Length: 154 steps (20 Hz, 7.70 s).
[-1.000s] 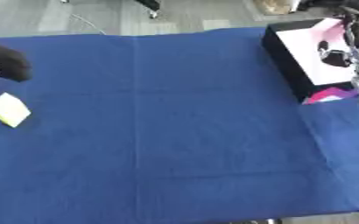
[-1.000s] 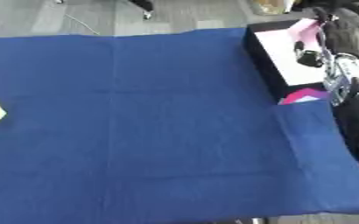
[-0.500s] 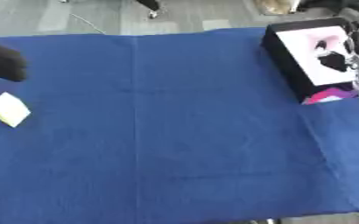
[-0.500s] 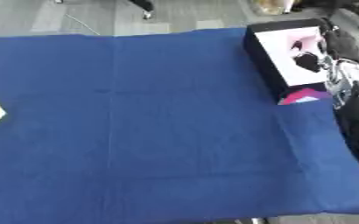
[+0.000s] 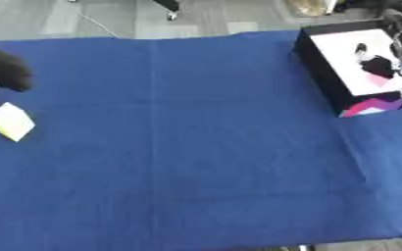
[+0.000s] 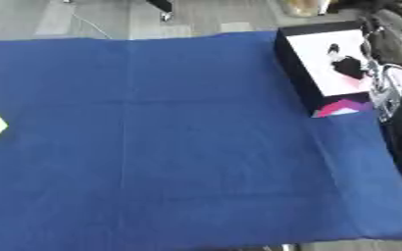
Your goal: Pick up the objects with one hand, pass them to the other hand, and then place them into the box on the other side of the table.
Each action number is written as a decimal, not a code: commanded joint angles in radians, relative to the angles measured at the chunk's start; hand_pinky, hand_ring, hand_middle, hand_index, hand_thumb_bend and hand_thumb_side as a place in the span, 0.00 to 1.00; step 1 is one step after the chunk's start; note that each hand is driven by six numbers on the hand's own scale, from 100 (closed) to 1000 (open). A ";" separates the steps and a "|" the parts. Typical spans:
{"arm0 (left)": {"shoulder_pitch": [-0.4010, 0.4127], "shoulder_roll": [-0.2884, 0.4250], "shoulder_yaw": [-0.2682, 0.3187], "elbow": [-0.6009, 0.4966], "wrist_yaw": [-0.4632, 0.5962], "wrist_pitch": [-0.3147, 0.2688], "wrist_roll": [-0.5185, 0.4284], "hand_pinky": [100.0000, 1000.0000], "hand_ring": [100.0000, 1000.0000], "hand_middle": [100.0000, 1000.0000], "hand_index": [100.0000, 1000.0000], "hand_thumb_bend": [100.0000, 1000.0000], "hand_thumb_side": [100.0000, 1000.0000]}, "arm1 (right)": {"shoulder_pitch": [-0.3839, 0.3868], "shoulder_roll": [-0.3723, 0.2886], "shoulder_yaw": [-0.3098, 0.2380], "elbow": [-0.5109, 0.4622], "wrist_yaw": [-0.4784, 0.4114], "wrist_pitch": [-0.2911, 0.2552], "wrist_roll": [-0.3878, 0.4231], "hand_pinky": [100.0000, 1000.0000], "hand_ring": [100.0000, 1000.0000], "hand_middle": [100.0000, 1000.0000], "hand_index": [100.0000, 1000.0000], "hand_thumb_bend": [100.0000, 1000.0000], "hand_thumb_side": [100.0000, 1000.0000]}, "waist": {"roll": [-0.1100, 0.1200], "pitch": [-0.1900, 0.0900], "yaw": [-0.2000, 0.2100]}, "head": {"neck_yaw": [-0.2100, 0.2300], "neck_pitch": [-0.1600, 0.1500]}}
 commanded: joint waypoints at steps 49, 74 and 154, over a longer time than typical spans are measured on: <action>-0.192 0.106 0.026 0.741 -0.971 -0.050 0.323 0.71 0.61 0.58 0.78 0.40 0.49 | 0.330 0.163 0.144 -1.136 -0.409 -0.214 0.234 0.81 0.80 0.80 1.00 0.00 0.15 | 0.022 -0.010 -0.060 | 0.337 0.014; -0.168 0.077 0.047 0.701 -0.936 0.040 0.442 0.61 0.39 0.34 0.59 0.08 0.24 | 0.333 0.162 0.150 -1.135 -0.420 -0.217 0.238 0.81 0.80 0.79 1.00 0.00 0.14 | 0.020 -0.009 -0.062 | 0.342 0.015; -0.385 -0.006 -0.342 0.119 -0.168 -0.029 -0.217 0.64 0.39 0.33 0.60 0.00 0.47 | 0.120 0.311 0.518 -1.239 -0.374 -0.558 0.509 0.74 0.74 0.84 0.98 0.16 0.08 | 0.020 -0.012 -0.062 | 0.256 0.033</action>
